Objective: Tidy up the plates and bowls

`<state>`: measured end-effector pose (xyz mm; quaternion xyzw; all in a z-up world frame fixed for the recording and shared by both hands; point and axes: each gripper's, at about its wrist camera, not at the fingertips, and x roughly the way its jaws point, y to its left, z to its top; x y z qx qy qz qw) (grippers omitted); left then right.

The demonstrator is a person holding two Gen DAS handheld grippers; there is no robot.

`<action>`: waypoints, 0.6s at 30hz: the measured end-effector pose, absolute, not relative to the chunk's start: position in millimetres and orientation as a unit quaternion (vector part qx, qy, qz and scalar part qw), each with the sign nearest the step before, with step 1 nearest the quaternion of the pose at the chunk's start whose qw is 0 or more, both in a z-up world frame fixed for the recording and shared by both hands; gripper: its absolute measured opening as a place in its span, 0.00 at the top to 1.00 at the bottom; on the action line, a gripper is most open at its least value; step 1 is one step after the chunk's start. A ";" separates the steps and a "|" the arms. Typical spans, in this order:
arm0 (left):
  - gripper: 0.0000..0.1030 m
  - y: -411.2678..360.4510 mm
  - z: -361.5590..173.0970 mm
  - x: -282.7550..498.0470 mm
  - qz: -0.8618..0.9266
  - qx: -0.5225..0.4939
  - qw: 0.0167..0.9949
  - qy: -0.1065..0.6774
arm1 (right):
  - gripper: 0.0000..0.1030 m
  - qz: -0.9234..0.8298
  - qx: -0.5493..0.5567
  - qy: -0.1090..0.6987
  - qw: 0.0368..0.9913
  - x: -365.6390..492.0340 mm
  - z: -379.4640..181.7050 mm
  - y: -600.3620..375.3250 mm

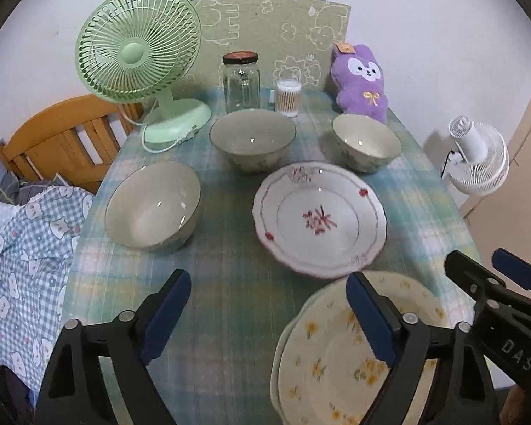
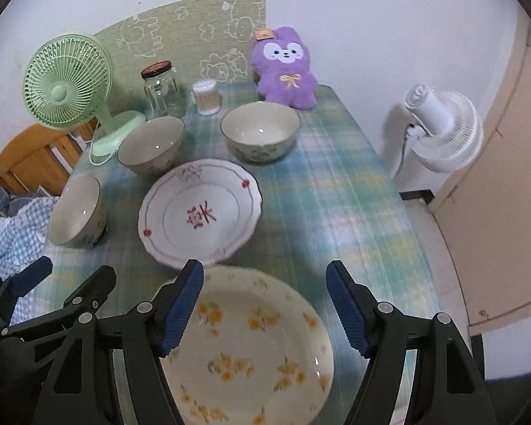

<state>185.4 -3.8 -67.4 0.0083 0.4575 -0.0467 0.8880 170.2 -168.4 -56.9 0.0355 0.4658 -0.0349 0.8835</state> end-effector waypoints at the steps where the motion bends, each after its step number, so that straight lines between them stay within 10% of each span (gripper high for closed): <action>1: 0.14 -5.8 -68.3 192.1 -0.042 0.011 0.889 0.456 | 0.27 -0.031 0.033 0.465 0.884 176.4 -58.4 -169.0; 18: 0.21 -28.3 -129.7 288.4 0.003 0.017 0.871 0.492 | 0.28 0.011 0.005 0.487 0.873 299.7 -122.1 -171.8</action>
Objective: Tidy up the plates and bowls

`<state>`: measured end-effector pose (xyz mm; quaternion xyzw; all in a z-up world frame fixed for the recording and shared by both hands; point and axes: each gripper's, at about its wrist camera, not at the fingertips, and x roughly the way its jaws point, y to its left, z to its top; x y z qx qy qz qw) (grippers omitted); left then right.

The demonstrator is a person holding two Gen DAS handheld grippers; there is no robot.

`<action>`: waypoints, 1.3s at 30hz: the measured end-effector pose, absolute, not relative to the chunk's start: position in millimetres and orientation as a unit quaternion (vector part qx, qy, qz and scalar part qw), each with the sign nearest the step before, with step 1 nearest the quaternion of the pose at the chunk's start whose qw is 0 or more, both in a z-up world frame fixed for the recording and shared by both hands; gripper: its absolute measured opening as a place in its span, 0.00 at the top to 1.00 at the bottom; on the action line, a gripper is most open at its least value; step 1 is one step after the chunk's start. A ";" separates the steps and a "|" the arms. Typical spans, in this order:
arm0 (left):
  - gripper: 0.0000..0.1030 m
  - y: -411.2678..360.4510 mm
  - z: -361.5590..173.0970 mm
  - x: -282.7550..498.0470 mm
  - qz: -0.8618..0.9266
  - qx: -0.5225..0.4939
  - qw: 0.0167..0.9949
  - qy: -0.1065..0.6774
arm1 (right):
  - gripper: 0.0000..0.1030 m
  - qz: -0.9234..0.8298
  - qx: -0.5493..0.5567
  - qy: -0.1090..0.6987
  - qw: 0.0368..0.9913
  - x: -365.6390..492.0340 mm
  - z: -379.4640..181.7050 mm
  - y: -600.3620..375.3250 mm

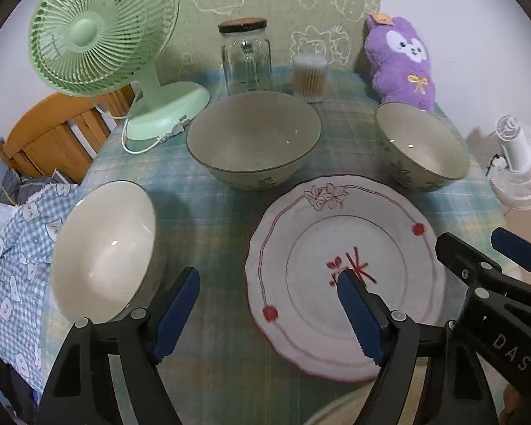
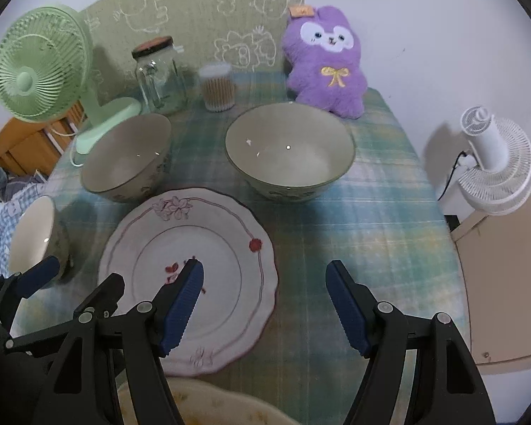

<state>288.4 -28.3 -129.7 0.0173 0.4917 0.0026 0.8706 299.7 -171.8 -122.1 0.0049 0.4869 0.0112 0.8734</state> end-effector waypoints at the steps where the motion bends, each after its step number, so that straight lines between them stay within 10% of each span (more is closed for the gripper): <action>1: 0.21 -28.2 -133.6 292.3 0.004 0.014 0.871 0.492 | 0.28 0.010 0.006 0.487 0.873 303.7 -125.9 -171.9; 14: 0.41 -22.8 -176.0 320.5 0.014 -0.007 0.849 0.528 | 0.31 0.028 0.001 0.524 0.852 340.2 -176.6 -165.3; 22: 0.48 -29.6 -174.4 323.5 0.004 -0.001 0.846 0.533 | 0.50 0.041 0.003 0.537 0.843 346.4 -185.6 -158.4; 39: 0.51 -28.4 -159.5 325.2 0.006 0.001 0.849 0.528 | 0.50 0.024 0.008 0.544 0.839 344.8 -171.0 -152.6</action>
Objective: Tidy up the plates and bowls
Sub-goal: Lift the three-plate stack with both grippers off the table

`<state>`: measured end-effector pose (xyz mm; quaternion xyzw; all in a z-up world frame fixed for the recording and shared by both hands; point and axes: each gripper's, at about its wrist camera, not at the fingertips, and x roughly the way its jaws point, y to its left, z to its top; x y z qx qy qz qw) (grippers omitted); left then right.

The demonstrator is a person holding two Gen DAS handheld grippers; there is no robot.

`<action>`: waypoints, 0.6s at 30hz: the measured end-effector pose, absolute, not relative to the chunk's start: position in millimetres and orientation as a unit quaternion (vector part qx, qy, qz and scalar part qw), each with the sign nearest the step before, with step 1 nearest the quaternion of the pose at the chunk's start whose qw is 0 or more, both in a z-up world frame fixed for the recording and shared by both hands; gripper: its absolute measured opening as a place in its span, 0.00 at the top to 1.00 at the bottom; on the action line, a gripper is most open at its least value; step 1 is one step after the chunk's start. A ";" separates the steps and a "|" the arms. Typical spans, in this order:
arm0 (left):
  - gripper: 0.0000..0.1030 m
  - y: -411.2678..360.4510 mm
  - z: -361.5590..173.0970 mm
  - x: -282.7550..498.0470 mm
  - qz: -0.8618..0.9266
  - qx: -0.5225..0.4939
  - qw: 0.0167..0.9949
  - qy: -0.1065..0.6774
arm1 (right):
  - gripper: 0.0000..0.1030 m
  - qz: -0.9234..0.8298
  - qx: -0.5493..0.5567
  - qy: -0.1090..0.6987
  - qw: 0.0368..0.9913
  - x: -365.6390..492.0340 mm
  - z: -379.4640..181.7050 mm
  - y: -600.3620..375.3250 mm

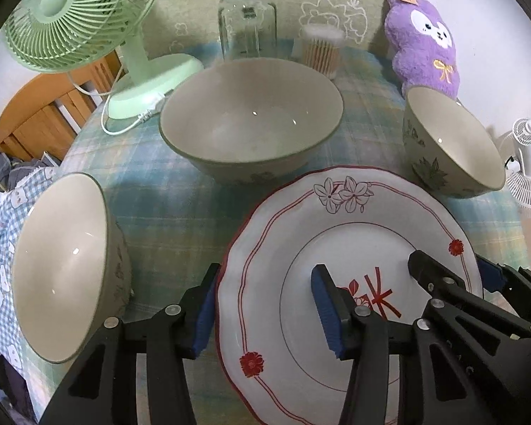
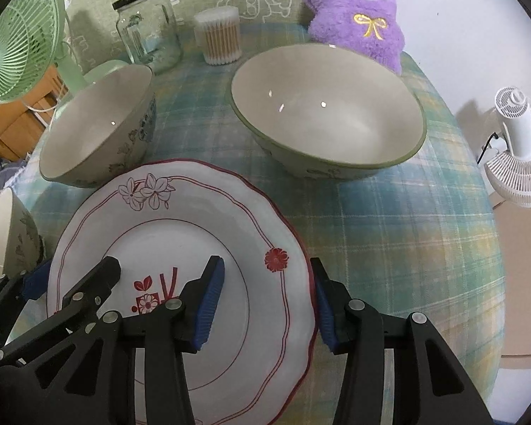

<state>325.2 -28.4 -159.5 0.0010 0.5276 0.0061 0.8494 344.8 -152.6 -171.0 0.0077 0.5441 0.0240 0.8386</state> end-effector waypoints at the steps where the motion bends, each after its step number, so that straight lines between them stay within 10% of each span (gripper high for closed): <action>1: 0.51 -27.7 -157.8 324.7 0.007 0.001 0.849 0.528 | 0.50 0.025 0.008 0.543 0.840 344.3 -168.9 -151.9; 18: 0.51 -27.2 -125.8 298.2 -0.006 0.006 0.862 0.507 | 0.50 0.010 0.027 0.525 0.851 314.0 -130.8 -155.6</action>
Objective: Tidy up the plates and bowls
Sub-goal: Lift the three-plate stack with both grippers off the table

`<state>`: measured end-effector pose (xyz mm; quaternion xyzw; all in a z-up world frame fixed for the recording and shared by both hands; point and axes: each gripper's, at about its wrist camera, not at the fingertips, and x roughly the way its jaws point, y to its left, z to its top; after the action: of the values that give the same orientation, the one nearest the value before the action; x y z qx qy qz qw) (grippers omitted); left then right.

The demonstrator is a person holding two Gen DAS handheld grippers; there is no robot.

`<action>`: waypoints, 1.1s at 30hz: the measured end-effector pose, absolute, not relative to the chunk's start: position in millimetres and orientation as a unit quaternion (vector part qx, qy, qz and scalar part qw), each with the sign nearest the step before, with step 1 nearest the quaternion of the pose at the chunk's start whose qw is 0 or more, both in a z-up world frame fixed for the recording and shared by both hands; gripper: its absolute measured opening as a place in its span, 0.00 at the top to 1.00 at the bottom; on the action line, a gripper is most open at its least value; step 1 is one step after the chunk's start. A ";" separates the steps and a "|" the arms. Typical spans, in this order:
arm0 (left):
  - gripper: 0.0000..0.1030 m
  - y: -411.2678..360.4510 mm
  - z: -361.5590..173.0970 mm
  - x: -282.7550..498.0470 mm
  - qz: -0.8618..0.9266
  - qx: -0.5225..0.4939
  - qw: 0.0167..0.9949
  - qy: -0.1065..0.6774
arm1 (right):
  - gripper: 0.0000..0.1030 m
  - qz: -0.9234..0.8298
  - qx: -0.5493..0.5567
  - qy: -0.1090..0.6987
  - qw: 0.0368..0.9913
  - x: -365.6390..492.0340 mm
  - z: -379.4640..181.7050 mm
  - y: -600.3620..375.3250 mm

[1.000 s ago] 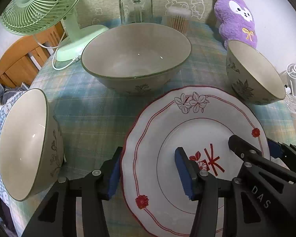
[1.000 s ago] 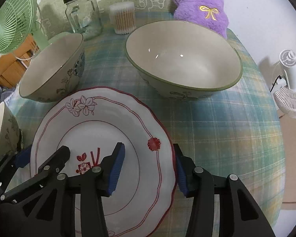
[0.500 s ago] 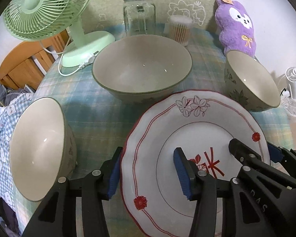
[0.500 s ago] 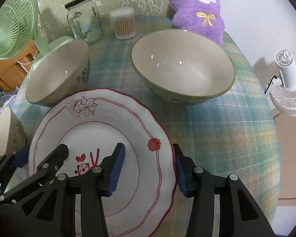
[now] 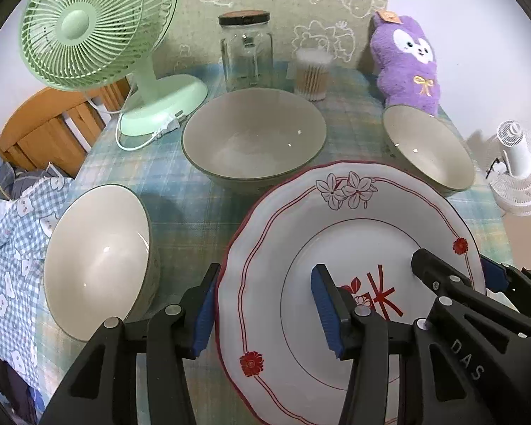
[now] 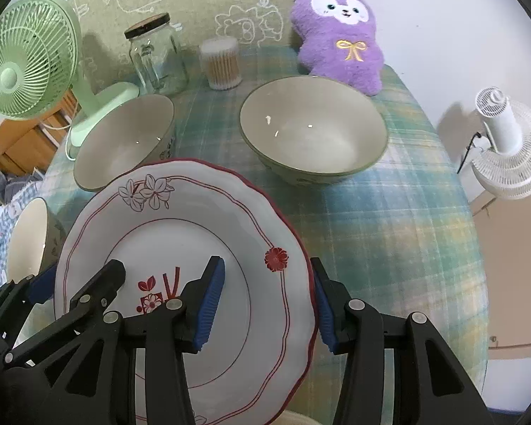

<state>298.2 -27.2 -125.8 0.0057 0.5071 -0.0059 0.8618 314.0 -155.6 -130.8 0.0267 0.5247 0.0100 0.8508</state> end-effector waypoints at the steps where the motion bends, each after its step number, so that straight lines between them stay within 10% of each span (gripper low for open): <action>1: 0.51 -27.4 -123.5 295.4 -0.008 0.006 0.863 0.505 | 0.50 0.008 0.028 0.523 0.852 310.7 -128.3 -156.3; 33: 0.51 -40.2 -125.6 173.7 -0.074 0.030 0.855 0.513 | 0.50 -0.052 0.046 0.523 0.849 166.5 -120.3 -174.5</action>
<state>173.7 -40.2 -125.6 0.0300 0.5130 -0.0743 0.8547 166.5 -174.5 -120.3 0.0461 0.5234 -0.0522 0.8492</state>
